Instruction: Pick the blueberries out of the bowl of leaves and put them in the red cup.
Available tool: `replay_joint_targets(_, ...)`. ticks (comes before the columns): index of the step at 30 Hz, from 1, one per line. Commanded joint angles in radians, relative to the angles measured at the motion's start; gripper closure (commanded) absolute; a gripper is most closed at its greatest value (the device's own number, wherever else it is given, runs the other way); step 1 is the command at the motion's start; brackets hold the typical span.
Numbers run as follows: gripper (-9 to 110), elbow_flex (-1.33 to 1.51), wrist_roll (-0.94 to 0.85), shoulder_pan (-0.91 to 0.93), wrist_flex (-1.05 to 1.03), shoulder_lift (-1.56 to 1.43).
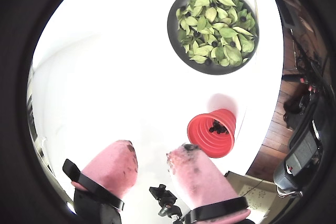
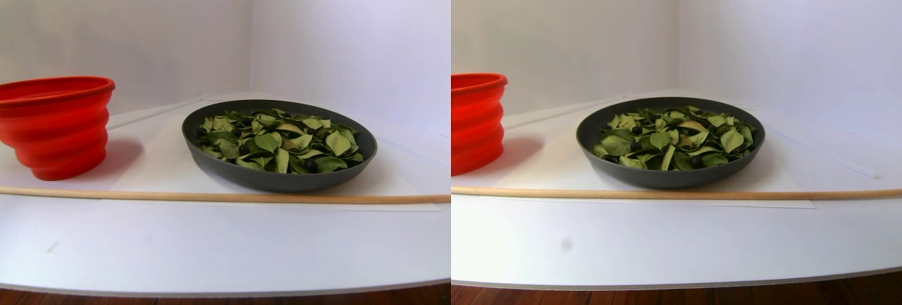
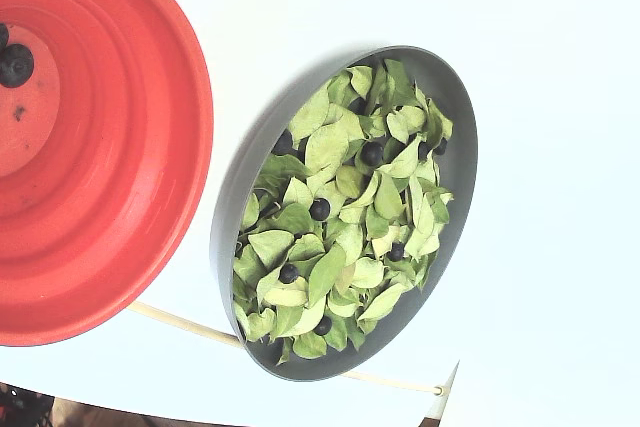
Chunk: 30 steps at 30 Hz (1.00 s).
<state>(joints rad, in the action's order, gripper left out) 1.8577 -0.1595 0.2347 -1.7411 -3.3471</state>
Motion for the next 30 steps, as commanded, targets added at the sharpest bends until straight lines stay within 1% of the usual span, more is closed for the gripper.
replay_joint_targets(1,90,-0.011,0.002,0.000,0.009,0.005)
replay_joint_targets(11,90,-0.011,0.002,-0.011,0.009,0.006)
replay_joint_targets(16,90,-0.011,0.002,-0.048,0.009,0.003)
replay_joint_targets(30,90,-0.011,0.002,-0.044,0.009,0.005)
